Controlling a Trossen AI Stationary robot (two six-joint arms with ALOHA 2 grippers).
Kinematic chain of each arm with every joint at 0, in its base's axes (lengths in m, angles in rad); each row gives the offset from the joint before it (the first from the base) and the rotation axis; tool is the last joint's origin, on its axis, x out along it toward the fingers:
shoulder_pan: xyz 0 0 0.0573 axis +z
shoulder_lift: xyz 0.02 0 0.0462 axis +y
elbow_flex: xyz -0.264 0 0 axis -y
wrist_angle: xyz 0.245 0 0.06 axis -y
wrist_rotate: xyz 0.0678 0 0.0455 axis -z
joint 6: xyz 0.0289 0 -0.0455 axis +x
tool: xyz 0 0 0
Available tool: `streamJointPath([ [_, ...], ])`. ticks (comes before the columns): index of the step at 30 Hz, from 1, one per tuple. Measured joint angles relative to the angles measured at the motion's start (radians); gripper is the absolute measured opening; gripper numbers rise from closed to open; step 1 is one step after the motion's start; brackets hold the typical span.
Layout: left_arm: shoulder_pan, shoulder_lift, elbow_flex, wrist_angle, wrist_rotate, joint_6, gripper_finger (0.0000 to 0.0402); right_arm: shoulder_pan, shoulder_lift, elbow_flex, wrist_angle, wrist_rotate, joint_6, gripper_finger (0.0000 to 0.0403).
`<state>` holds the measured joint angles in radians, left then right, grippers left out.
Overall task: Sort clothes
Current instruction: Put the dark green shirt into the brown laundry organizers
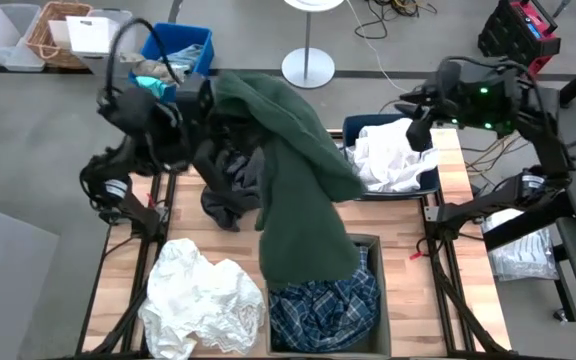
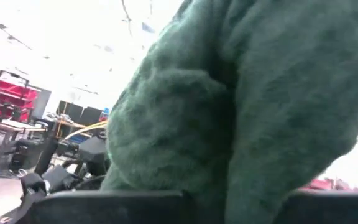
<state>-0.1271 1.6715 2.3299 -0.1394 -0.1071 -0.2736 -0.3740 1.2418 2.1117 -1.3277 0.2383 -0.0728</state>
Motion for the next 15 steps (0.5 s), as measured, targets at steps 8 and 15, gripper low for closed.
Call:
streamJointPath([
  [8,-0.076,0.145,0.000,0.366,-0.025,-0.052,0.0000,0.000,-0.048,0.000,-0.006,-0.002,0.008,0.0065],
  [15,-0.127,0.207,0.000,0.416,-0.024,-0.231,0.0000,0.000,-0.052,-0.003,-0.031,-0.002,0.029,0.0039],
])
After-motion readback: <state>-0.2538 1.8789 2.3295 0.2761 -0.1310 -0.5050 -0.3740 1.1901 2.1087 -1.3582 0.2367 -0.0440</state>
